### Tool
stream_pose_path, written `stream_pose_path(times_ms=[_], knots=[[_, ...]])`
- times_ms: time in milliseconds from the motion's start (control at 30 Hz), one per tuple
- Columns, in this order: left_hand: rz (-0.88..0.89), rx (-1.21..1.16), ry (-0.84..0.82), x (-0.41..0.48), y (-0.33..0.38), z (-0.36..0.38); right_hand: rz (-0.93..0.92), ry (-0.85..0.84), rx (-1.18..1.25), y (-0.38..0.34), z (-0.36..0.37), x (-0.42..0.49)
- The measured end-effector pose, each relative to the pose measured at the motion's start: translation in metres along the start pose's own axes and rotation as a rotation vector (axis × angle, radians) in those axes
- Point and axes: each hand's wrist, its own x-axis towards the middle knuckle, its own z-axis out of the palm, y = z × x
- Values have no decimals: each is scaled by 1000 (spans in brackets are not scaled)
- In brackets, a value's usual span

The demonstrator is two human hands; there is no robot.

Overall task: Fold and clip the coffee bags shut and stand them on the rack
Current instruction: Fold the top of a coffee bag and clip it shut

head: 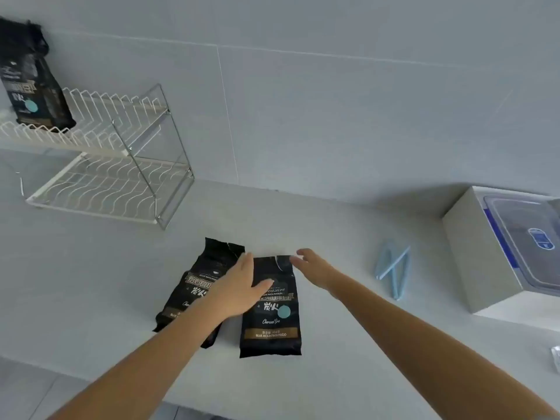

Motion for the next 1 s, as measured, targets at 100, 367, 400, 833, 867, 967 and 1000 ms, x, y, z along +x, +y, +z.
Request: stream_pose_path(times_ms=[100,367,400,833,867,967,1000], knots=[[-137,-290,-111,-7,-7,37,193,-53,178,27,19,1],[-491,-894,131,-7,-20,71,297,3,564,45,61,-8],[-559,-996,72,-6,-23,65,282,10,582,43,62,-7],[141,-715,197,14,3,9,-160,271,371,7,18,-30],[174,-678,205,17,4,7,-160,313,325,5,18,-30],[281,-709,256,23,3,2,-246,454,234,0,17,-31],[302,-730,267,26,1,0,-275,487,216,-2,18,-31]])
